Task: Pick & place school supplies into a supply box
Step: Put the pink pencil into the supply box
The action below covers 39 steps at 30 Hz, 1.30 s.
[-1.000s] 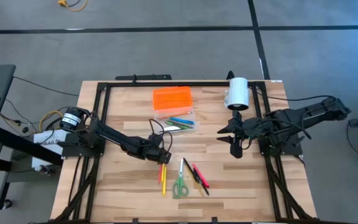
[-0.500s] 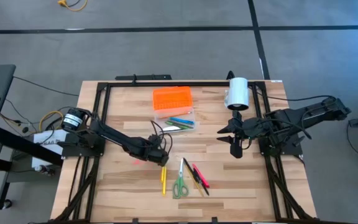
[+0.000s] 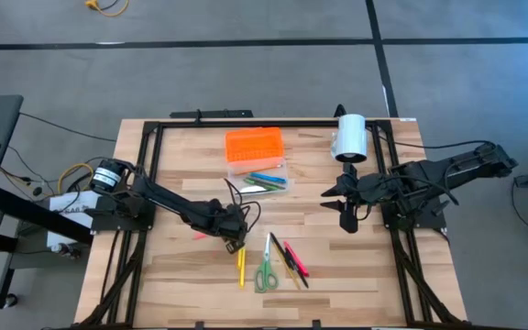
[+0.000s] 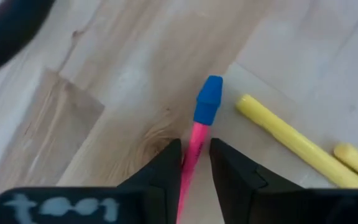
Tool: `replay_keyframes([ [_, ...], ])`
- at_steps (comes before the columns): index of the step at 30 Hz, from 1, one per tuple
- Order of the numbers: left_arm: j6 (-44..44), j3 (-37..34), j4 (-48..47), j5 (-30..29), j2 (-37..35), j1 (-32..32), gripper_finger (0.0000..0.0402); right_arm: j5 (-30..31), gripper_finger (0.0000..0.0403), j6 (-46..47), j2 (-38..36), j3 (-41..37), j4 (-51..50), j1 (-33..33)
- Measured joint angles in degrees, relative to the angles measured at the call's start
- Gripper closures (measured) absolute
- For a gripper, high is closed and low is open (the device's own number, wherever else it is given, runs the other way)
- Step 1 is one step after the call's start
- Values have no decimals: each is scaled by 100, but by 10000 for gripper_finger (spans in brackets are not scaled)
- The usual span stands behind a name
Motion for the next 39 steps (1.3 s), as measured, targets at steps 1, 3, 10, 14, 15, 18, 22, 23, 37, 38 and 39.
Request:
replay_keyframes([
  [1, 125, 0, 1, 32, -1, -3, 334, -1, 285, 0, 0, 0, 0, 0],
  [3, 387, 0, 26, 96, -2, -9, 343, 0, 285, 0, 0, 0, 0, 0],
  [10, 921, -8, 167, 139, -4, -13, 360, 0, 285, 0, 0, 0, -2, 0],
  [14, 1370, -17, 478, 300, 1, -15, 360, 0, 285, -30, -2, 0, -2, 0],
  [15, 1423, -19, 572, 358, 5, -20, 360, 0, 285, -39, 0, 0, -4, 0],
  [18, 1483, -17, 656, 486, 9, 1, 360, 18, 285, -60, 0, 0, -32, 0],
  [22, 1445, -17, 619, 506, 9, 85, 360, 131, 285, -104, 0, 0, -66, 0],
  [23, 1400, -14, 574, 506, 9, 100, 360, 160, 285, -108, 0, 0, -72, 0],
  [37, 981, 7, 66, 487, -4, 197, 379, 190, 285, -107, 0, 0, -67, 0],
  [38, 978, 6, 83, 480, -5, 197, 387, 190, 285, -107, 0, 0, -66, 0],
  [39, 978, 2, 105, 474, -7, 197, 392, 190, 285, -107, 0, 0, -66, 0],
])
